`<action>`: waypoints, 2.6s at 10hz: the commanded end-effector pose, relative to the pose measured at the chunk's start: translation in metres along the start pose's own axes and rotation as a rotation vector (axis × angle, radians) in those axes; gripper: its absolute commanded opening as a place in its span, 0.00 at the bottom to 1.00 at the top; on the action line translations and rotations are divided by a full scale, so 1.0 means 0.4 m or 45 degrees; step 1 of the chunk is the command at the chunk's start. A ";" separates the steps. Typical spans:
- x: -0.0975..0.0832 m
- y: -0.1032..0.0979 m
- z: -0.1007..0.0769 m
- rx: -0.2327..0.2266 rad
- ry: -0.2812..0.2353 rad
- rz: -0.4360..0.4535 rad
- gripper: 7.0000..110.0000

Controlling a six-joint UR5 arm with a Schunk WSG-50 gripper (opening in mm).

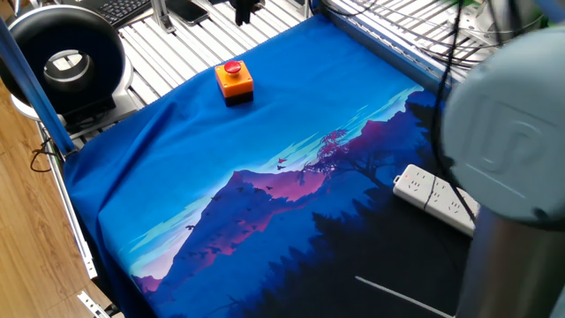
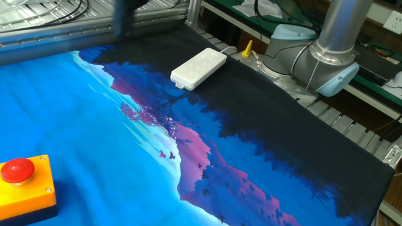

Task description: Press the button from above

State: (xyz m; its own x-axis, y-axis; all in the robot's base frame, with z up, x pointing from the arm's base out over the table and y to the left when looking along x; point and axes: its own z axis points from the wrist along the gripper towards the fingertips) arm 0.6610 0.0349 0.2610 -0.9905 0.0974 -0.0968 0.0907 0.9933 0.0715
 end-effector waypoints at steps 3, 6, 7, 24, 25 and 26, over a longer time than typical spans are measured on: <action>-0.141 -0.025 0.107 0.075 -0.115 -0.106 0.00; -0.159 -0.025 0.138 0.049 -0.146 -0.117 0.00; -0.163 -0.029 0.148 0.045 -0.155 -0.122 0.00; -0.150 0.027 0.151 0.088 -0.068 -0.444 0.00; -0.156 0.020 0.156 0.122 -0.071 -0.416 0.00; -0.145 0.032 0.152 0.106 -0.054 -0.386 0.00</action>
State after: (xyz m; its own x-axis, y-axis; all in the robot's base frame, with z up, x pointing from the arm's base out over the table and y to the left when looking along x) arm 0.7261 0.0433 0.2073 -0.9618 -0.2311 -0.1469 -0.2264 0.9728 -0.0481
